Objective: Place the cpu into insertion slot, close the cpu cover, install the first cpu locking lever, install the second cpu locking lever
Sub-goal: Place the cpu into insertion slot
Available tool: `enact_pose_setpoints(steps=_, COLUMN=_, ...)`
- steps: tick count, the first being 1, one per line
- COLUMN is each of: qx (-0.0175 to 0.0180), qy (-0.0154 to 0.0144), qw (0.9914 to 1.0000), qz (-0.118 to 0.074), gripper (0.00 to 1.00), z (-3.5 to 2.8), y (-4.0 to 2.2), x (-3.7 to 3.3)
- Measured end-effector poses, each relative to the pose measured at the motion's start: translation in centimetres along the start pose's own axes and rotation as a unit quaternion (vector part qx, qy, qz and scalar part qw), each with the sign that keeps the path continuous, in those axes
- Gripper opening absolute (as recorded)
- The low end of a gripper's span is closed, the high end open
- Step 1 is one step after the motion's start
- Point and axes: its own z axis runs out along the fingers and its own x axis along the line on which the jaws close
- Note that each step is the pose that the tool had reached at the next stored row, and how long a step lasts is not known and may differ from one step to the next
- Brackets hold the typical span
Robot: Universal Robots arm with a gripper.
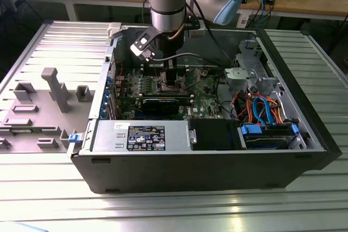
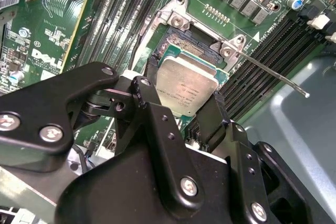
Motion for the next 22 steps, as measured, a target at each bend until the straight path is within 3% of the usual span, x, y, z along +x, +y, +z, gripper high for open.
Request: enact_pose_setpoints(steps=22, qx=0.001, qy=0.0, qw=1.0, qz=0.0, gripper=0.55, z=1.75, y=0.23, x=0.03)
